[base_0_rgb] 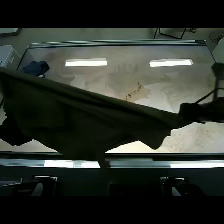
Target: Fold the clothes and pants, and hang the long-sleeved shirts on hangers.
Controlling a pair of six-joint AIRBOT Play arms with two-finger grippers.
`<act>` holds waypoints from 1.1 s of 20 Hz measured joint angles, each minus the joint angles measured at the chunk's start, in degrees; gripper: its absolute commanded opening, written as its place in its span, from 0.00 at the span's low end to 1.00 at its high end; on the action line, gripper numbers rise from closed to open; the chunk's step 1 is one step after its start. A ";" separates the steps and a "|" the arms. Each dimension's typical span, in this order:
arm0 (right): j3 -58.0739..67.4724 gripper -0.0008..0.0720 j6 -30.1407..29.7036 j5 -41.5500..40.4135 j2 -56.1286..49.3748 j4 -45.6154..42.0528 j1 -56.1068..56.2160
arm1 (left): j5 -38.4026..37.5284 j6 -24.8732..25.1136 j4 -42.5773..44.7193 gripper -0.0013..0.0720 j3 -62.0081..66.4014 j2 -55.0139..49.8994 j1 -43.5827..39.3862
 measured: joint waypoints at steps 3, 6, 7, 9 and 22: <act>-15.26 0.06 5.20 -17.94 -4.70 3.23 0.00 | 1.05 -0.28 -3.45 0.05 -14.86 -2.86 0.02; -21.75 0.07 9.60 -32.17 -12.48 9.55 -0.02 | 1.99 -0.35 -9.03 0.05 -26.40 -6.23 0.02; -22.38 0.14 10.34 -34.99 -14.82 12.07 -0.02 | 2.32 -0.37 -10.51 0.04 -29.05 -7.15 0.02; -21.59 0.54 10.49 -37.00 -19.08 15.76 -0.20 | 2.60 0.20 -12.31 0.05 -32.26 -8.26 0.02; -21.44 0.77 -14.12 -6.73 -25.03 30.88 -22.47 | 2.99 2.78 -14.69 0.05 -35.26 -9.40 0.02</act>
